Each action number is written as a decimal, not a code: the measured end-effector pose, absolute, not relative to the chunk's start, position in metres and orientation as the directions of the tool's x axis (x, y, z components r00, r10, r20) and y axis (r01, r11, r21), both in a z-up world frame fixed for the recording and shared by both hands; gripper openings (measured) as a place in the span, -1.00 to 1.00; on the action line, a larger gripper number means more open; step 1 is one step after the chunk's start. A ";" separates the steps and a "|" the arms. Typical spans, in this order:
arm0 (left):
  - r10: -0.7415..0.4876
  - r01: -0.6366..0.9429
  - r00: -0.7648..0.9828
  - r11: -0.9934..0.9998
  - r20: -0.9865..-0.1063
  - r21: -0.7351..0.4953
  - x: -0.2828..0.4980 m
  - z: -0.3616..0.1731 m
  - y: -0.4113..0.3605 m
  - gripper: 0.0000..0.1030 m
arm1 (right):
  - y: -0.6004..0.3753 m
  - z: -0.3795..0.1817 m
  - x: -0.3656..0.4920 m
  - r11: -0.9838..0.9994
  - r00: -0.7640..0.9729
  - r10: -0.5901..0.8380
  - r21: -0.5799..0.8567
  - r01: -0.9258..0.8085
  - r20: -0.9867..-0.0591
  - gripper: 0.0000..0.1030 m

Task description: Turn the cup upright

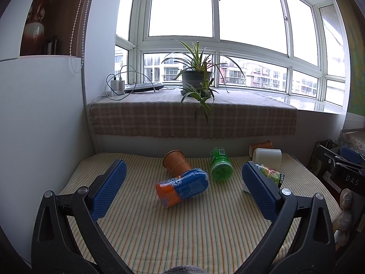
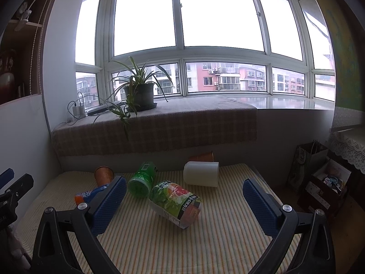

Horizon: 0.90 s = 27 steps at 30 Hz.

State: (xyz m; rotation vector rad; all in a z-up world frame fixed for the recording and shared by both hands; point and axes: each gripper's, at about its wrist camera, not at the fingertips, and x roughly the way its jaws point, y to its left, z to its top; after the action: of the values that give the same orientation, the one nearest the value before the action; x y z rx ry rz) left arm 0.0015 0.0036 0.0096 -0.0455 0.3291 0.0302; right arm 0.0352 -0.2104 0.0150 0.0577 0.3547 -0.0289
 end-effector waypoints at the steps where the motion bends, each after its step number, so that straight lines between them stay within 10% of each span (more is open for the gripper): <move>1: 0.023 -0.037 0.946 0.999 -0.324 -0.039 0.002 0.009 0.003 0.99 | -0.211 0.015 0.036 0.998 0.937 -0.018 0.052 0.038 -0.349 1.00; 27: -0.098 0.110 0.916 0.994 -0.390 0.008 0.031 -0.002 -0.024 0.99 | -0.252 -0.004 0.043 0.994 0.906 -0.026 0.084 0.068 -0.422 1.00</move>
State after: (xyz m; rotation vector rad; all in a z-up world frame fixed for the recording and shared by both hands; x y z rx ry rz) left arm 0.0310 -0.0242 -0.0016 0.0302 0.3999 -0.1071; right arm 0.0427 -0.2517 -0.0045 0.0975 0.4340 -0.0488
